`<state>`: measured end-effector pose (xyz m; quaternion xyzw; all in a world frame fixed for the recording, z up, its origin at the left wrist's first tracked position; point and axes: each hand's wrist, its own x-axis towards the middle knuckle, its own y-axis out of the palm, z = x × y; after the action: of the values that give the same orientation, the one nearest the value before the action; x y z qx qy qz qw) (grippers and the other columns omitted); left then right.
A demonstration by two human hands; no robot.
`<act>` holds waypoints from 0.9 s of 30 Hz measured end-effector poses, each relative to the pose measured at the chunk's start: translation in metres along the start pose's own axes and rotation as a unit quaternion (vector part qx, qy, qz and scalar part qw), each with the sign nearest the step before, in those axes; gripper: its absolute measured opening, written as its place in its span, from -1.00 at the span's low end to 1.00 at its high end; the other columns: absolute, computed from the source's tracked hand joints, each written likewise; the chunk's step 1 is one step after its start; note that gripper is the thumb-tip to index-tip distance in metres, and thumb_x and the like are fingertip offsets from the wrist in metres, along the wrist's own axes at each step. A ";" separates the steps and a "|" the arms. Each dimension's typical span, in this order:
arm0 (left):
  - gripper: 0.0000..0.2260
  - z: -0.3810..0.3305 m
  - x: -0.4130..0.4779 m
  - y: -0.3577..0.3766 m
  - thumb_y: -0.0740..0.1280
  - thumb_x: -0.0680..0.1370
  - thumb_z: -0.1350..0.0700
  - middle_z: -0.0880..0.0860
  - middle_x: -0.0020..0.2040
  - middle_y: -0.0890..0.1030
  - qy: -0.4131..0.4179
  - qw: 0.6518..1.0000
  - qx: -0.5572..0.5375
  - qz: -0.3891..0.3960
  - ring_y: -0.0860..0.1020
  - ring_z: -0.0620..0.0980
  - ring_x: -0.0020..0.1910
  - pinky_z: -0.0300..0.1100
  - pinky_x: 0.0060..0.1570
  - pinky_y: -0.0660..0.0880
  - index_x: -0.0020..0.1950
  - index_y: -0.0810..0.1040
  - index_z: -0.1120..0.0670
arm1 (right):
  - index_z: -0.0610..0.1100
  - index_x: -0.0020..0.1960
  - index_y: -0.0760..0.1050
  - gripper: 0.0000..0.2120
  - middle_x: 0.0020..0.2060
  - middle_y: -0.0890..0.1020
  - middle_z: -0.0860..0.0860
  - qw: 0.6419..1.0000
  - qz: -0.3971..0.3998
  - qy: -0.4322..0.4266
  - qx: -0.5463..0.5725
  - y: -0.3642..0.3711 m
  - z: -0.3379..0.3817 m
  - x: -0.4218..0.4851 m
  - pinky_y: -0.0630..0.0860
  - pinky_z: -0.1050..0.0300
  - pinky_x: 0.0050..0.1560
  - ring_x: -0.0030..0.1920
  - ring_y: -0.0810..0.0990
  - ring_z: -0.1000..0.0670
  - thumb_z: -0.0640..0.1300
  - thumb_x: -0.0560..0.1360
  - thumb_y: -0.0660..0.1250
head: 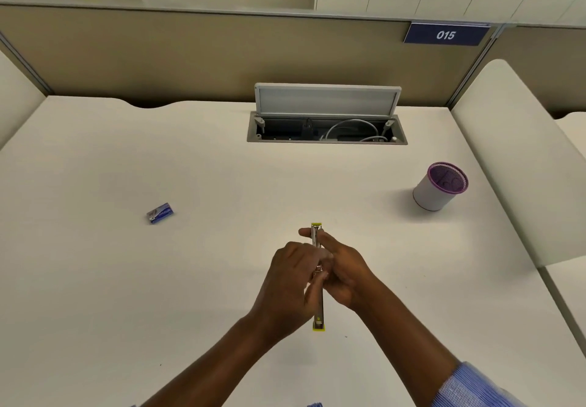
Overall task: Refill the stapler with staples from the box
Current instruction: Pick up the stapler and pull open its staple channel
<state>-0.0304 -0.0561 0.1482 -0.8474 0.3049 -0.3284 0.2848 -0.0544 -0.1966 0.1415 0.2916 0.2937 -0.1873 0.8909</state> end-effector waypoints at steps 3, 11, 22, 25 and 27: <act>-0.80 0.001 0.001 -0.003 0.36 0.55 0.14 -0.10 0.04 0.57 -0.046 0.997 -0.055 -0.038 0.52 -0.05 0.03 -0.14 0.07 0.45 0.17 0.55 0.05 | -0.11 0.15 0.69 -0.68 -0.27 0.56 -0.08 1.000 0.015 0.003 0.005 -0.001 -0.002 -0.001 0.44 0.08 -0.27 -0.34 0.49 -0.02 0.04 0.66 0.23; -0.76 0.015 0.029 -0.005 0.19 0.68 0.02 0.04 0.02 0.69 -0.471 0.765 -0.403 -0.176 0.63 0.04 0.00 -0.09 -0.01 0.50 0.09 0.60 0.10 | -0.20 0.20 0.55 -0.68 -0.32 0.47 -0.09 0.997 0.069 -0.028 0.016 0.001 -0.004 -0.011 0.33 0.11 -0.36 -0.41 0.40 -0.01 -0.17 0.60 0.09; -0.60 0.019 0.032 0.004 0.16 0.67 -0.06 0.10 -0.32 0.64 -0.523 0.427 -0.725 -0.134 0.58 -0.06 -0.38 -0.26 -0.34 0.58 -0.05 0.60 0.21 | -0.04 0.32 0.47 -0.74 0.04 0.55 0.00 0.704 -0.097 -0.381 -0.591 0.014 -0.014 -0.029 0.56 0.01 -0.17 -0.09 0.59 -0.04 -0.09 0.66 0.19; -0.65 0.021 0.032 0.006 0.16 0.68 0.02 0.17 -0.21 0.68 -0.501 0.413 -0.746 -0.150 0.62 -0.03 -0.43 -0.27 -0.41 0.58 -0.05 0.60 0.25 | -0.05 0.34 0.48 -0.70 0.04 0.56 -0.01 0.673 -0.106 -0.409 -0.607 0.012 -0.014 -0.033 0.59 -0.02 -0.23 -0.09 0.60 -0.07 -0.12 0.63 0.22; -0.64 0.022 0.031 0.005 0.15 0.67 0.06 0.18 -0.21 0.71 -0.489 0.424 -0.749 -0.143 0.65 0.00 -0.42 -0.24 -0.39 0.60 -0.03 0.62 0.27 | -0.04 0.35 0.50 -0.69 0.04 0.58 0.00 0.663 -0.111 -0.427 -0.605 0.011 -0.013 -0.035 0.60 -0.01 -0.25 -0.08 0.62 -0.06 -0.15 0.62 0.25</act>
<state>0.0024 -0.0755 0.1429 -0.7764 0.1145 0.4631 -0.4119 -0.0808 -0.1748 0.1597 -0.4576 -0.0395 -0.1701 0.8718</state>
